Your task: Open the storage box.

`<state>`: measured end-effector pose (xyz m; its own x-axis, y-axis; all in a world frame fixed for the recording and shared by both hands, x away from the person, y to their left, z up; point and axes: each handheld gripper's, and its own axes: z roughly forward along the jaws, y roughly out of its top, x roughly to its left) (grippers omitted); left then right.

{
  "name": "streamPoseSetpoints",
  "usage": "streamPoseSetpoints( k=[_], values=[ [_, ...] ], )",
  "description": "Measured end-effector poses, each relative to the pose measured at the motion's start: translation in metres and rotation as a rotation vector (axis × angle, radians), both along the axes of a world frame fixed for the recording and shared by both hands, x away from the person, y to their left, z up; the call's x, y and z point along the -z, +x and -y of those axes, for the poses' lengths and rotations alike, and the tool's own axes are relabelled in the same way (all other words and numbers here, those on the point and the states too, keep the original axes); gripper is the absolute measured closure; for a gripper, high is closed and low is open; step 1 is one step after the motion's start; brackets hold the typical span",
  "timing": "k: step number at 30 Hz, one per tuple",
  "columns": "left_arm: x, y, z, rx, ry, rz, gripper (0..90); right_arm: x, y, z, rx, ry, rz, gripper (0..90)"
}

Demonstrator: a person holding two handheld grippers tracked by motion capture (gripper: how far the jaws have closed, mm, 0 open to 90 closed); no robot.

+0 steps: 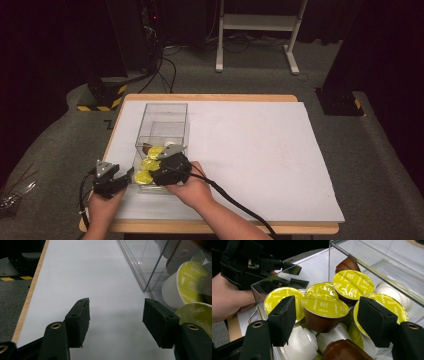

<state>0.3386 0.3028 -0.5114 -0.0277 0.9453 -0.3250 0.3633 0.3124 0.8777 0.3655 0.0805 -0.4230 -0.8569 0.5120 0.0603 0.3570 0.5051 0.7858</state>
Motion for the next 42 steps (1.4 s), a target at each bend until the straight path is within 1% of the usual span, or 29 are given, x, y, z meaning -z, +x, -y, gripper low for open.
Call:
streamPoseSetpoints(
  k=[3, 4, 6, 11, 16, 17, 23, 24, 28, 30, 34, 37, 38, 42],
  values=[
    [0.0, 0.0, -0.001, 0.003, 0.006, -0.003, 39.0, 0.001, 0.0, -0.004, -0.001, -0.012, -0.004, 32.0],
    [0.0, 0.0, 0.0, -0.005, -0.003, 0.005, 38.9, 0.001, 0.001, -0.005, 0.0, -0.017, -0.006, 32.0],
    [0.0, 0.0, -0.001, -0.005, -0.003, 0.005, 39.0, 0.003, 0.001, -0.008, 0.001, -0.029, -0.009, 32.1],
    [0.0, 0.0, 0.0, -0.008, -0.005, 0.006, 38.8, 0.005, 0.002, -0.012, 0.006, -0.056, 0.003, 32.2],
    [0.0, 0.0, -0.001, -0.004, -0.003, 0.005, 38.7, 0.007, 0.004, -0.014, -0.016, -0.073, -0.001, 36.5],
    [0.0, 0.0, -0.001, -0.003, -0.004, 0.005, 38.7, 0.007, 0.004, -0.015, -0.018, -0.079, 0.006, 37.0],
    [-0.001, -0.001, -0.002, 0.003, 0.0, 0.001, 38.7, 0.008, 0.003, -0.017, -0.023, -0.084, 0.012, 36.4],
    [-0.001, 0.0, -0.002, -0.001, -0.004, 0.005, 38.7, 0.008, 0.003, -0.017, -0.023, -0.085, 0.012, 36.4],
    [0.0, 0.0, -0.001, -0.004, -0.007, 0.005, 38.7, 0.008, 0.003, -0.018, -0.028, -0.107, 0.014, 35.1],
    [0.0, 0.0, -0.001, -0.005, -0.006, 0.006, 38.7, 0.008, 0.002, -0.02, -0.032, -0.119, 0.021, 34.3],
    [-0.001, -0.001, -0.002, -0.001, -0.003, 0.005, 38.7, 0.009, 0.002, -0.02, -0.027, -0.124, 0.029, 33.0],
    [-0.001, -0.001, -0.002, -0.001, -0.004, 0.005, 38.7, 0.008, 0.003, -0.019, -0.034, -0.118, 0.022, 37.0],
    [-0.001, -0.001, -0.002, 0.003, 0.0, 0.001, 38.7, 0.008, 0.003, -0.019, -0.035, -0.116, 0.021, 37.1],
    [0.0, 0.0, -0.002, 0.0, -0.003, 0.005, 38.6, 0.008, 0.003, -0.018, -0.038, -0.113, 0.024, 37.2]
  ],
)
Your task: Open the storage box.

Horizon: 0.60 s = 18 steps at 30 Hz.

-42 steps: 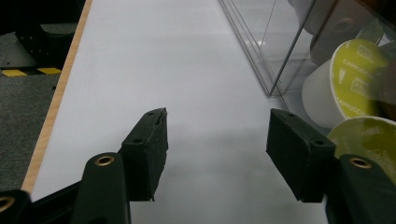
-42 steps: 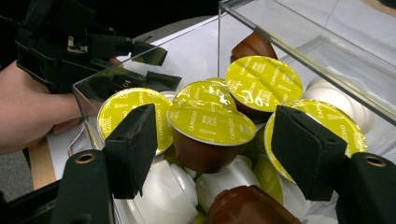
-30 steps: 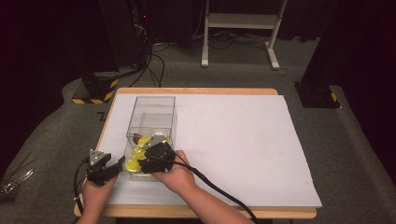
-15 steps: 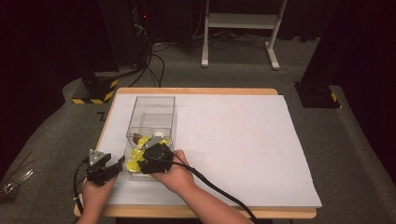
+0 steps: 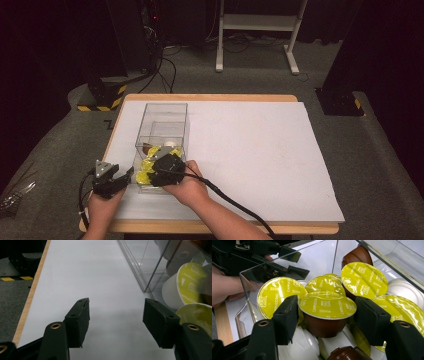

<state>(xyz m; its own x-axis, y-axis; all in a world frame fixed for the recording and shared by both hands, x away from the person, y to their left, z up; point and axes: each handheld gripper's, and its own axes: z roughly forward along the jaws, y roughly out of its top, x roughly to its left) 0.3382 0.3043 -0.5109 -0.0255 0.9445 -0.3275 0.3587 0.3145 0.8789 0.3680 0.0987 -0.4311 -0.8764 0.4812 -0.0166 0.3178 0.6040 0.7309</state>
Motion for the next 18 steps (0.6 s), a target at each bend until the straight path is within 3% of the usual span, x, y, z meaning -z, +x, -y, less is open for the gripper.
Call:
streamPoseSetpoints(
  k=[5, 18],
  values=[
    [0.0, 0.0, -0.001, 0.001, 0.0, -0.003, 38.7, -0.001, -0.002, 0.001, 0.0, 0.0, 0.017, 37.2],
    [0.0, 0.0, 0.0, 0.003, -0.004, 0.001, 38.7, -0.014, -0.007, 0.008, 0.01, 0.074, 0.061, 37.3]
  ],
)
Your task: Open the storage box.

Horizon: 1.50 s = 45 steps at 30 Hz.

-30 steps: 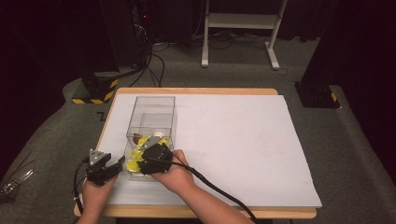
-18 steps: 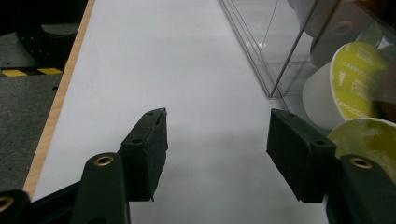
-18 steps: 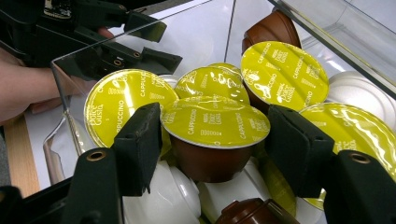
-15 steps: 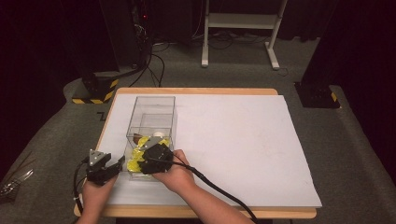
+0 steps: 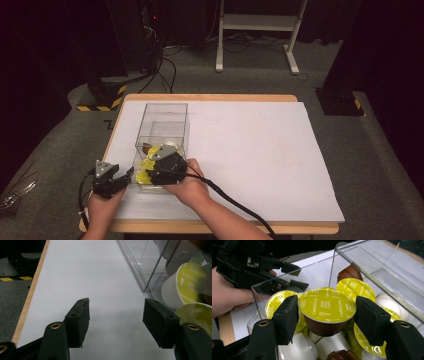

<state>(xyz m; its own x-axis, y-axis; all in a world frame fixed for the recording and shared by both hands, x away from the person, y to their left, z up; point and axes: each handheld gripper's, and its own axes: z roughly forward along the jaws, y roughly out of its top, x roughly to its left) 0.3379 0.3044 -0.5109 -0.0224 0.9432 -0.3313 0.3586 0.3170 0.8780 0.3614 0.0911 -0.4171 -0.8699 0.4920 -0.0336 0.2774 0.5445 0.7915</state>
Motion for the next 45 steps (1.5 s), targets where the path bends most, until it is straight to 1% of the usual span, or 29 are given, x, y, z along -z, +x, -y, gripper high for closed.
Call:
streamPoseSetpoints(
  k=[13, 19, 23, 29, 30, 38, 42, 45],
  values=[
    [0.0, 0.0, 0.0, -0.002, -0.001, 0.001, 38.7, -0.01, -0.004, 0.008, 0.004, 0.051, 0.031, 37.3],
    [0.0, 0.0, 0.0, -0.001, -0.003, 0.002, 38.7, -0.016, -0.005, 0.013, 0.007, 0.065, 0.049, 37.3],
    [0.0, 0.0, 0.0, -0.001, -0.002, -0.002, 38.7, -0.019, -0.005, 0.016, 0.012, 0.069, 0.051, 37.3],
    [0.0, 0.001, 0.001, -0.006, -0.007, 0.003, 38.7, -0.025, -0.004, 0.023, 0.018, 0.086, 0.062, 37.3],
    [0.0, 0.0, 0.0, -0.002, -0.001, 0.001, 38.7, -0.025, -0.005, 0.024, 0.022, 0.089, 0.065, 37.3],
    [0.0, 0.001, 0.001, -0.004, -0.001, 0.001, 38.7, -0.029, -0.004, 0.035, 0.036, 0.102, 0.08, 37.3],
    [0.0, 0.0, 0.0, -0.003, -0.001, 0.001, 38.7, -0.029, -0.003, 0.041, 0.05, 0.107, 0.084, 37.3],
    [0.0, 0.0, 0.0, -0.004, -0.001, 0.001, 38.8, -0.032, -0.001, 0.049, 0.066, 0.114, 0.088, 37.3]
  ],
)
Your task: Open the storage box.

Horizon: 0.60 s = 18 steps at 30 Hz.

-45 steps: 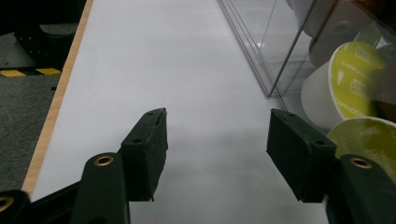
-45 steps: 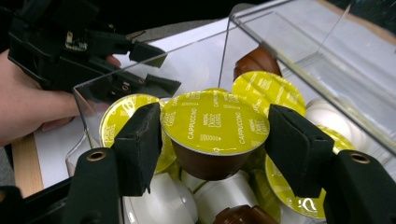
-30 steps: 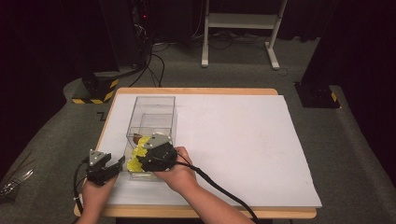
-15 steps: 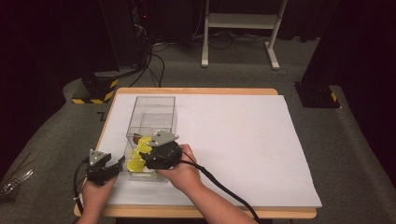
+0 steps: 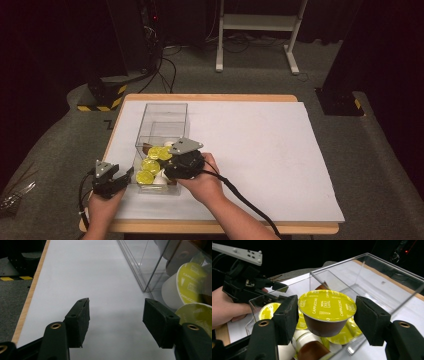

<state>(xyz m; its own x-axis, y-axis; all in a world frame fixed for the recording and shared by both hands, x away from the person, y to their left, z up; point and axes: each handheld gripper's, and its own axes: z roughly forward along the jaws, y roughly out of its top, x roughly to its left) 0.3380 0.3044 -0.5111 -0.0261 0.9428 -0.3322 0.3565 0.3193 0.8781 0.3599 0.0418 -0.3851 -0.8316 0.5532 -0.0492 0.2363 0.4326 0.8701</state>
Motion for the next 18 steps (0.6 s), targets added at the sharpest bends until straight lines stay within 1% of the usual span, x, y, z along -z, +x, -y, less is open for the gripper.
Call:
streamPoseSetpoints(
  k=[2, 4, 8, 10, 11, 18],
  values=[
    [0.0, 0.0, 0.0, 0.0, -0.001, 0.0, 38.7, -0.002, 0.001, 0.005, 0.009, 0.002, 0.009, 37.3],
    [0.0, 0.0, 0.001, -0.003, -0.006, 0.007, 38.7, -0.003, 0.001, 0.014, 0.026, 0.01, 0.009, 37.2],
    [0.0, 0.0, 0.001, -0.003, -0.004, 0.005, 38.7, -0.004, 0.003, 0.03, 0.055, 0.023, 0.011, 37.3],
    [0.0, -0.001, 0.0, 0.002, 0.004, 0.002, 38.7, -0.002, 0.006, 0.041, 0.073, 0.024, 0.018, 37.3],
    [0.0, -0.001, 0.0, 0.002, 0.005, 0.002, 38.7, -0.001, 0.007, 0.047, 0.088, 0.028, 0.012, 37.3],
    [0.0, -0.001, 0.001, -0.007, -0.008, 0.01, 38.7, 0.006, 0.016, 0.082, 0.15, 0.027, 0.017, 37.3]
  ],
)
